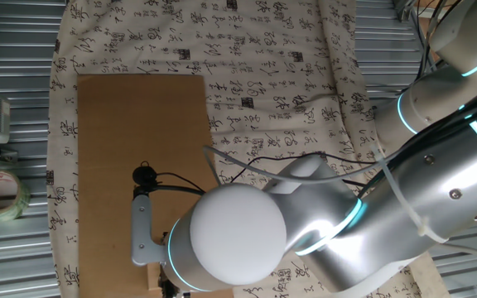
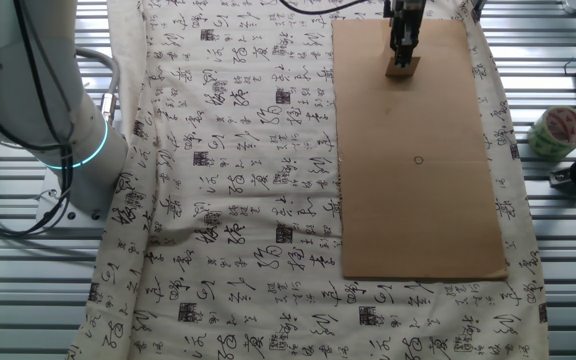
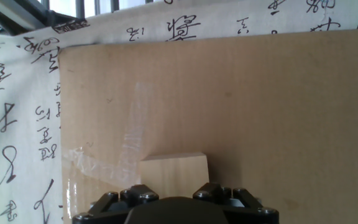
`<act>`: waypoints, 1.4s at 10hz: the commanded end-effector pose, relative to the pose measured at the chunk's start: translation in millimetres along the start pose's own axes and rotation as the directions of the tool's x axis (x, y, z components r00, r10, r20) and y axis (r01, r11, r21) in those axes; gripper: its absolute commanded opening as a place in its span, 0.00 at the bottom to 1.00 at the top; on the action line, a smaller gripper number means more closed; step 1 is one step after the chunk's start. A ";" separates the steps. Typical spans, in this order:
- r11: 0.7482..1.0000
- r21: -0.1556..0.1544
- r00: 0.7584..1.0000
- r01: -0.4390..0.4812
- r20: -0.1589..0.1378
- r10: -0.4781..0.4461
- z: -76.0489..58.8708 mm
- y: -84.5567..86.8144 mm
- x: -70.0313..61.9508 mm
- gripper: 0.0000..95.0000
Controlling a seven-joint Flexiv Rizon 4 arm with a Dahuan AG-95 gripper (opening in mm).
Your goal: Grab the block and place it at the designated location
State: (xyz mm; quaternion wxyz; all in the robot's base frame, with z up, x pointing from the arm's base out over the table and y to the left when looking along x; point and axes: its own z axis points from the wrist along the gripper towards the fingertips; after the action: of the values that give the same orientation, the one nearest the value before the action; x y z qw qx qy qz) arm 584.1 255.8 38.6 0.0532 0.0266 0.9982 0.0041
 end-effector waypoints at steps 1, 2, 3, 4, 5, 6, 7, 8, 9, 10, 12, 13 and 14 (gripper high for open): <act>1.000 0.001 1.000 -0.005 -0.003 0.005 0.2 0.5 -0.4 0.40; 1.000 0.001 1.000 -0.007 -0.003 0.007 0.2 0.5 -0.4 0.40; 1.000 0.001 1.000 -0.009 -0.003 0.009 0.2 0.5 -0.4 0.20; 1.000 0.002 1.000 -0.010 -0.005 0.010 0.2 0.5 -0.4 0.20; 1.000 0.002 1.000 -0.010 -0.005 0.010 0.1 0.5 -0.4 0.00; 1.000 0.001 1.000 -0.011 -0.006 0.011 0.1 0.5 -0.4 0.00; 1.000 0.001 1.000 -0.012 -0.006 0.012 0.1 0.6 -0.4 0.00; 1.000 0.003 1.000 -0.012 -0.007 0.012 0.1 0.6 -0.4 0.00; 1.000 0.004 1.000 -0.012 -0.007 0.012 0.1 0.6 -0.4 0.00; 1.000 0.004 1.000 -0.012 -0.009 0.013 0.1 0.6 -0.4 0.00; 1.000 0.009 1.000 -0.014 -0.014 0.014 0.1 0.6 -0.5 0.00; 1.000 0.012 1.000 -0.013 -0.015 0.013 0.0 0.7 -0.5 0.00; 1.000 0.013 1.000 -0.013 -0.018 0.013 0.0 0.7 -0.5 0.00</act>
State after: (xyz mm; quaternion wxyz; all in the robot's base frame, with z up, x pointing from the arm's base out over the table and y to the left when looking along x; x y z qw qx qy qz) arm 584.9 256.4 38.8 0.0447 0.0338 0.9984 -0.0016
